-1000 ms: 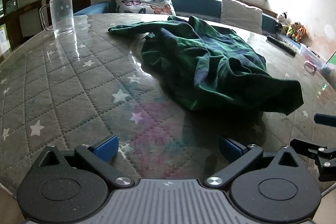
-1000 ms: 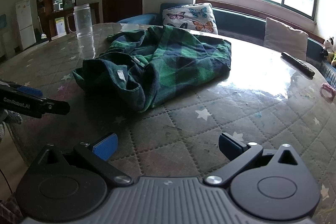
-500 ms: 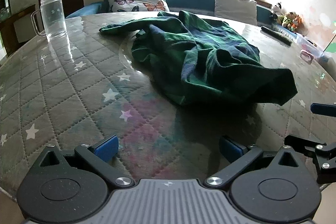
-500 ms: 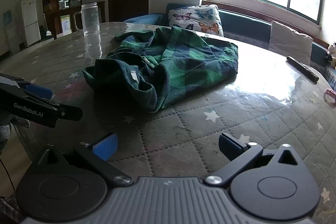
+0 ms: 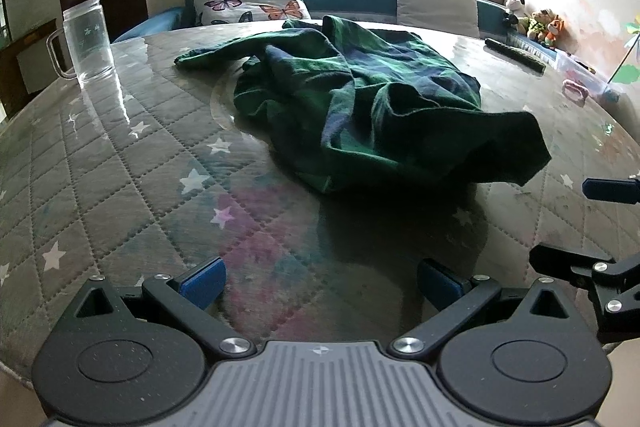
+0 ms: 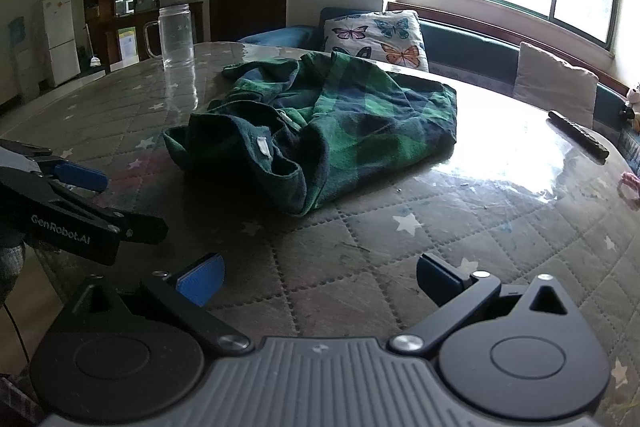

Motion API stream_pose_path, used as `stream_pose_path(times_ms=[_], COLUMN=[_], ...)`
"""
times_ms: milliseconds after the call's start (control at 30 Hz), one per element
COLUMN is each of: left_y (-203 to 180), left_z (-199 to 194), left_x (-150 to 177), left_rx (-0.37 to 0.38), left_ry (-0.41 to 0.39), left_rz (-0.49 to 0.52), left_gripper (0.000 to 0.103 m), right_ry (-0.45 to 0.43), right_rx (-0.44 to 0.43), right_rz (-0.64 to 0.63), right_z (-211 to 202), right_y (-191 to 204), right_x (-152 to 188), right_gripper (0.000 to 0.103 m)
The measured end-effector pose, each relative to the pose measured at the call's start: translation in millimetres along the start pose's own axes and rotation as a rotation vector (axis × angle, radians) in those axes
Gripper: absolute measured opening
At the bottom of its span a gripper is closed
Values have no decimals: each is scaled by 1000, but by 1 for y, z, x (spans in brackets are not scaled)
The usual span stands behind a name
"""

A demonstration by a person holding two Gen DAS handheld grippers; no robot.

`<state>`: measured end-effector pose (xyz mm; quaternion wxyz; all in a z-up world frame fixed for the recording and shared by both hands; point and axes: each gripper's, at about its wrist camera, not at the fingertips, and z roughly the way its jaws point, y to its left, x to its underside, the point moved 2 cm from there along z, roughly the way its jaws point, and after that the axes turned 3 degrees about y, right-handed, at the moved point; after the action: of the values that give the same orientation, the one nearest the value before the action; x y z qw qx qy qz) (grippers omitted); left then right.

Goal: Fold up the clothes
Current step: 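Move both grippers toward the crumpled green plaid shirt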

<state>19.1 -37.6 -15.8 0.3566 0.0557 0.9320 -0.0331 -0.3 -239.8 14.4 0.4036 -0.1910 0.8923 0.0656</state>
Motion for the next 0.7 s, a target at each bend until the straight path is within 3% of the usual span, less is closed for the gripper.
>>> stream_pose_path(times_ms=[700], left_y=[-2], left_z=[6], left_x=[-12], left_rx=[15], left_ry=[15], left_rz=[6], left_gripper=[103], right_ry=[-3], right_rx=[17], right_rz=[13], right_z=[4], right_y=[-11], right_x=[-11], right_gripper=[103])
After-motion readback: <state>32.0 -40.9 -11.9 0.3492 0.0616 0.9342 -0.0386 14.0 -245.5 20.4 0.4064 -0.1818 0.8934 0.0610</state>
